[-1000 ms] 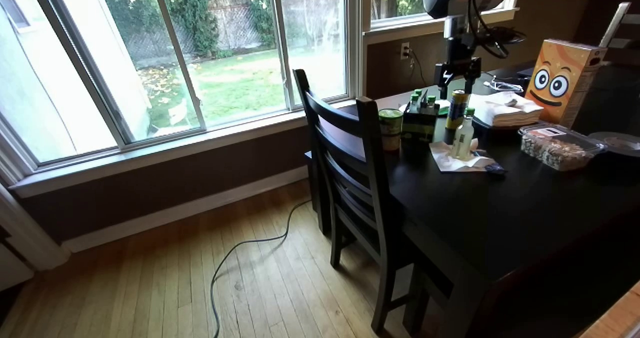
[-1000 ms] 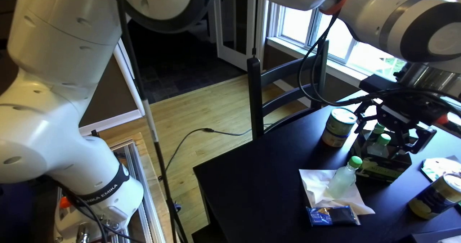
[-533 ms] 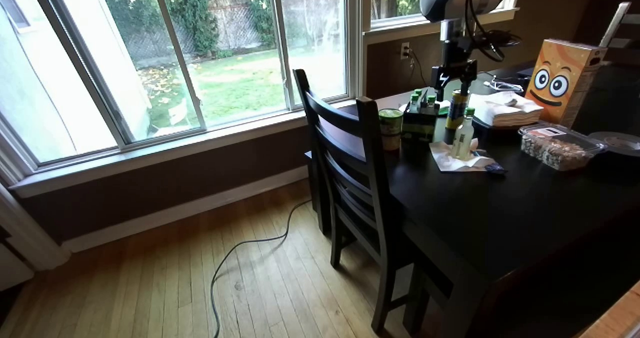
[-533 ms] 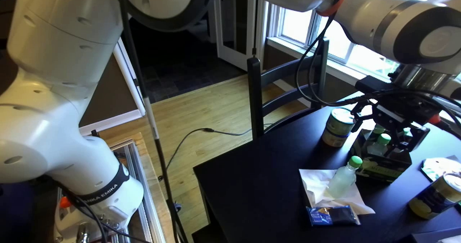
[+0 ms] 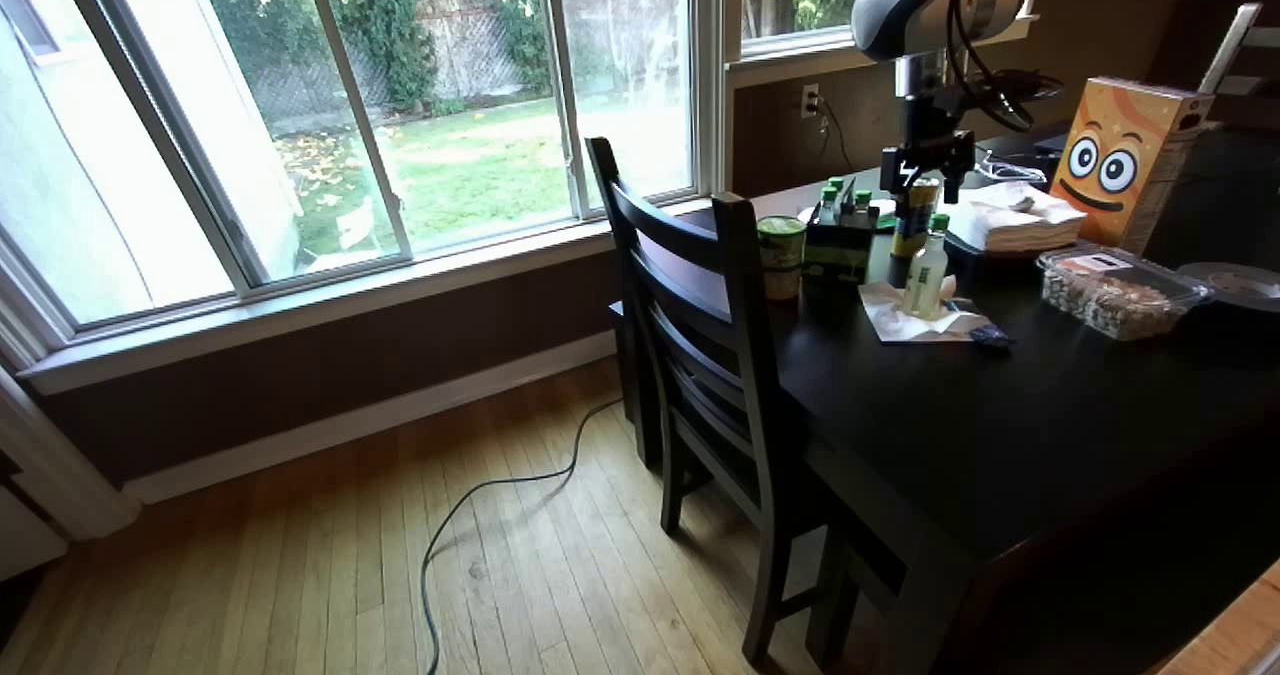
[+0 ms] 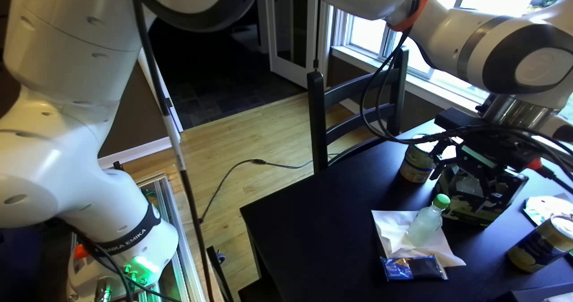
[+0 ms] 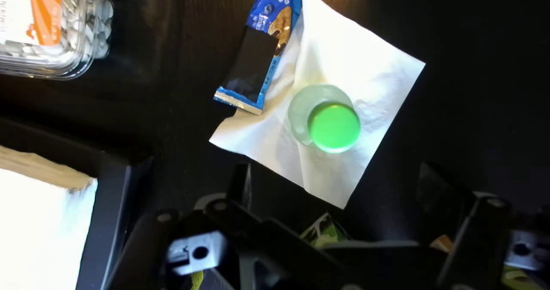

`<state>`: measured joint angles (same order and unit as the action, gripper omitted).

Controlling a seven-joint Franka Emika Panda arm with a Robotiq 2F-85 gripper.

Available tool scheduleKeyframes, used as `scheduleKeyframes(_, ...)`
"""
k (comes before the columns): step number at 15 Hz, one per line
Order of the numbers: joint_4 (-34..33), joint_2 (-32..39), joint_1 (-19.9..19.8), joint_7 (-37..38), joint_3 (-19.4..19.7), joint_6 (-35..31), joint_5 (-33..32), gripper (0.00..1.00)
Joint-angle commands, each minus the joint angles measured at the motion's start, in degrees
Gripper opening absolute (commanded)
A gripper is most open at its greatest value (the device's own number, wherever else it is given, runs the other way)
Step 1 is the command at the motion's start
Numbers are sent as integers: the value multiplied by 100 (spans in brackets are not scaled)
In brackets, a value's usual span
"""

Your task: Put the bottles inside the crate

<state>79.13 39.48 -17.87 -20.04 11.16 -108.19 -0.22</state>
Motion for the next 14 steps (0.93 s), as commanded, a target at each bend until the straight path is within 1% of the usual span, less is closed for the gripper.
scheduleKeyframes(1,475,-312,-109,-94,-156,-62,-106,80)
scheduleKeyframes(2,526,-332,-111,-97,-161,-71,-108,69)
scheduleKeyframes(3,563,-344,-113,-90,-159,-87,-110,68)
scheduleKeyframes(4,601,-362,-119,-93,-161,-94,-103,62)
scheduleKeyframes(6,671,-401,-122,-92,-155,-112,-110,46)
scheduleKeyframes(12,700,-446,-167,-75,-128,-56,-126,5)
scheduleKeyframes(14,731,-549,-175,-90,-119,-5,-136,7)
